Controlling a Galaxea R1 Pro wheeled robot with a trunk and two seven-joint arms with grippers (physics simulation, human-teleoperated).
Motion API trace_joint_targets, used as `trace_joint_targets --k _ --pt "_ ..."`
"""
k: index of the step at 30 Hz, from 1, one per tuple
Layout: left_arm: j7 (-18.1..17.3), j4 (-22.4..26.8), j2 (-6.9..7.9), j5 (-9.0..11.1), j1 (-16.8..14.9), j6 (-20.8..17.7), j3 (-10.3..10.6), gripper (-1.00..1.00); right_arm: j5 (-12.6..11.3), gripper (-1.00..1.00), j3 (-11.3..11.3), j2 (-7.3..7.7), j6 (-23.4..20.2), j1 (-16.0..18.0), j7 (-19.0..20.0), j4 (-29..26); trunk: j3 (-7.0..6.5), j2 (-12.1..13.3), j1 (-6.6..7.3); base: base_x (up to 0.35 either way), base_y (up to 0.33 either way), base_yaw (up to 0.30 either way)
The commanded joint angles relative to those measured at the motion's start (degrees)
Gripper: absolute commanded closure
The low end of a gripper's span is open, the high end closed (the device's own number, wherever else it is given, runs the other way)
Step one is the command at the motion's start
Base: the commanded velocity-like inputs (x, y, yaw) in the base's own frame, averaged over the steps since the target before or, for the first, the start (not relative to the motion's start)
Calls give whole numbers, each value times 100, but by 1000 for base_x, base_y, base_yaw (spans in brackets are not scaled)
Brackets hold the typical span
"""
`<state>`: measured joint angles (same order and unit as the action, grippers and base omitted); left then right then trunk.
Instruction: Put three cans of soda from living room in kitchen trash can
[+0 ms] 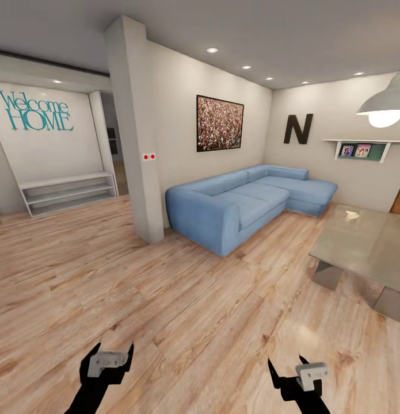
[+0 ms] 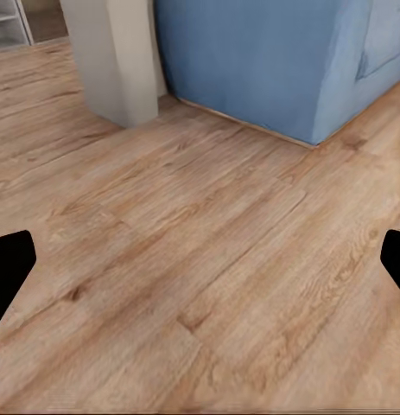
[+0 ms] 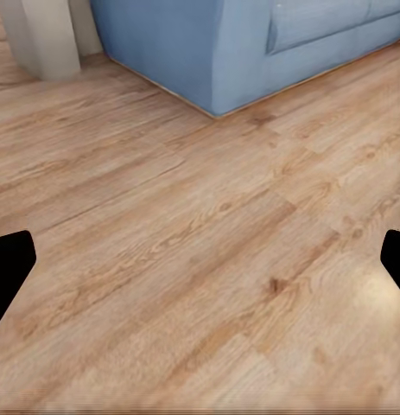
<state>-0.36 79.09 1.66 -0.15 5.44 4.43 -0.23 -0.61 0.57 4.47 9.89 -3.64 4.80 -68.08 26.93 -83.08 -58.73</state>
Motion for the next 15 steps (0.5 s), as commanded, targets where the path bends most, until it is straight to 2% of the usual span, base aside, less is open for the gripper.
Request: trace_joint_targets --k 1,4,8,15 --pt "6 -88 -2 -1 7 50 -2 -100 0 -100 1 0 3 -10 -3 8 0 0 0 0 0 0" --pt "16 -439 -8 -12 14 144 -4 -100 -5 -100 15 9 6 -29 -11 47 0 0 0 0 0 0" --pt "24 -1368 -10 6 2 226 0 -100 -2 -100 35 34 11 -44 -20 163 0 0 0 0 0 0" --pt "37 -1766 -9 13 -33 253 4 -100 5 -100 32 15 12 -48 -28 205 0 0 0 0 0 0"
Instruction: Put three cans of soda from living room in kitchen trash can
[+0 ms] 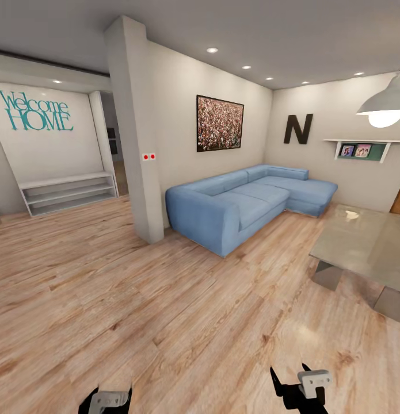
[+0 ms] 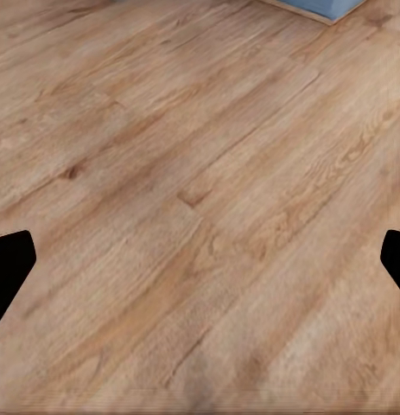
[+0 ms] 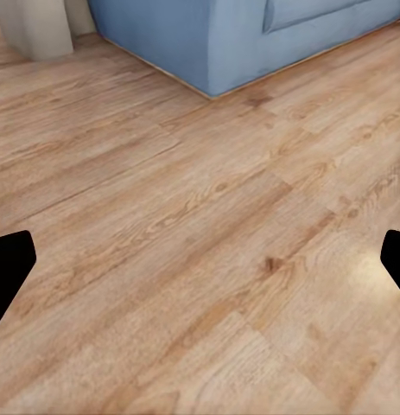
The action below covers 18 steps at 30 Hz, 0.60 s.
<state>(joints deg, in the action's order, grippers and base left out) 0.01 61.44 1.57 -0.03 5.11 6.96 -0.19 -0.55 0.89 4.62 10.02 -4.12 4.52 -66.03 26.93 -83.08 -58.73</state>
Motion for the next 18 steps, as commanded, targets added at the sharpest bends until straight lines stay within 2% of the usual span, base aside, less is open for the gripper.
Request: trace_joint_targets --k 1,18 --pt "2 -25 -1 1 -2 1 0 -100 1 -100 0 -3 0 0 -1 2 0 0 0 0 0 0" --pt "8 -150 -7 -43 -10 98 1 -100 3 -100 -7 -14 0 -1 -12 18 0 0 0 0 0 0"
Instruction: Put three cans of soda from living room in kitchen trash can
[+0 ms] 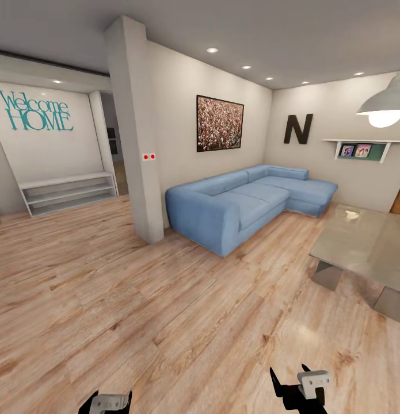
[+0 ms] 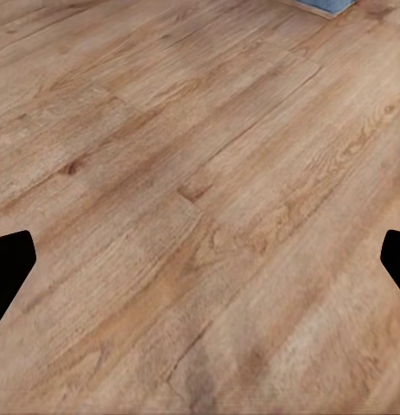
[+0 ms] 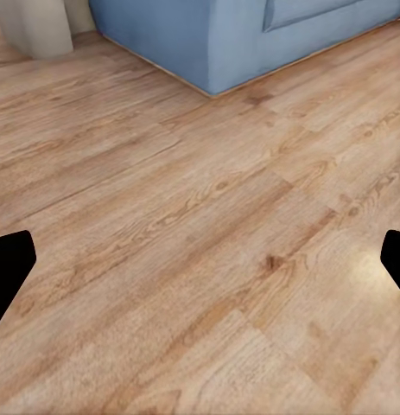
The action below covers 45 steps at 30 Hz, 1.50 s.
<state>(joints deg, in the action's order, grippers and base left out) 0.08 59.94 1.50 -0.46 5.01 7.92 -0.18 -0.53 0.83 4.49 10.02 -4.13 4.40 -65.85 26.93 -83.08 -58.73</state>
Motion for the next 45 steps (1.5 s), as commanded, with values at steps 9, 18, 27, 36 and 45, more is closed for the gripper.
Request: trace_joint_targets --k 9,18,27,36,45 --pt "0 -8 0 -7 0 118 0 -100 7 -100 -3 0 -3 0 -1 2 0 0 0 0 0 0" --pt "0 -9 0 -6 0 138 0 -100 23 -100 -7 0 -7 0 -1 10 0 0 0 0 0 0" --pt "0 -9 0 -6 0 140 0 -100 43 -100 -20 0 -2 0 -1 120 0 0 0 0 0 0" --pt "0 -9 0 -7 0 140 0 -100 56 -100 -33 0 -2 0 -1 166 0 0 0 0 0 0" --pt "0 -9 0 -7 0 140 0 -100 56 -100 -38 0 0 0 -1 176 0 0 0 0 0 0"
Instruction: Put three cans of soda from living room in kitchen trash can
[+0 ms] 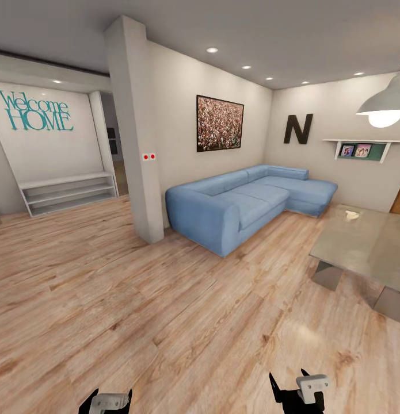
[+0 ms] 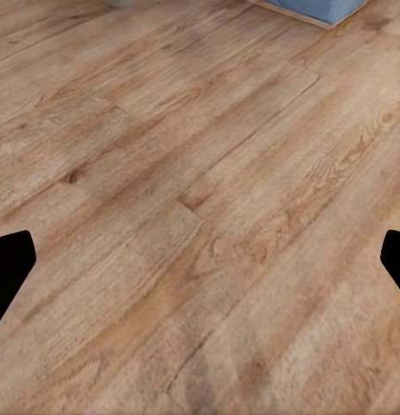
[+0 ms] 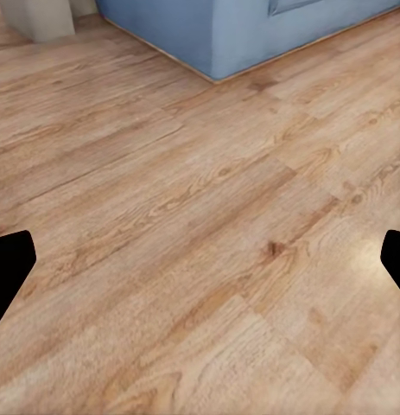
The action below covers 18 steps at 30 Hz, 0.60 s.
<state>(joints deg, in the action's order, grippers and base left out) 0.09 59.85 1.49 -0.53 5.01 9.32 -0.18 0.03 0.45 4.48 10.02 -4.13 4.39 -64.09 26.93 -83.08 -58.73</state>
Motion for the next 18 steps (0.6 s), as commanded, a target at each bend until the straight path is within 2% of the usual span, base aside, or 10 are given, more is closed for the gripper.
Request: trace_joint_targets --k 1,10,18 --pt "0 0 0 0 0 0 0 -100 -1 -100 2 0 0 0 0 0 0 0 0 0 0 0" --pt "0 0 0 0 0 0 0 -100 -33 -100 -12 -7 0 0 0 2 0 0 0 0 0 -10" --pt "0 0 0 0 0 0 0 -100 -58 -100 -11 -8 0 0 0 4 0 0 0 0 0 -153"
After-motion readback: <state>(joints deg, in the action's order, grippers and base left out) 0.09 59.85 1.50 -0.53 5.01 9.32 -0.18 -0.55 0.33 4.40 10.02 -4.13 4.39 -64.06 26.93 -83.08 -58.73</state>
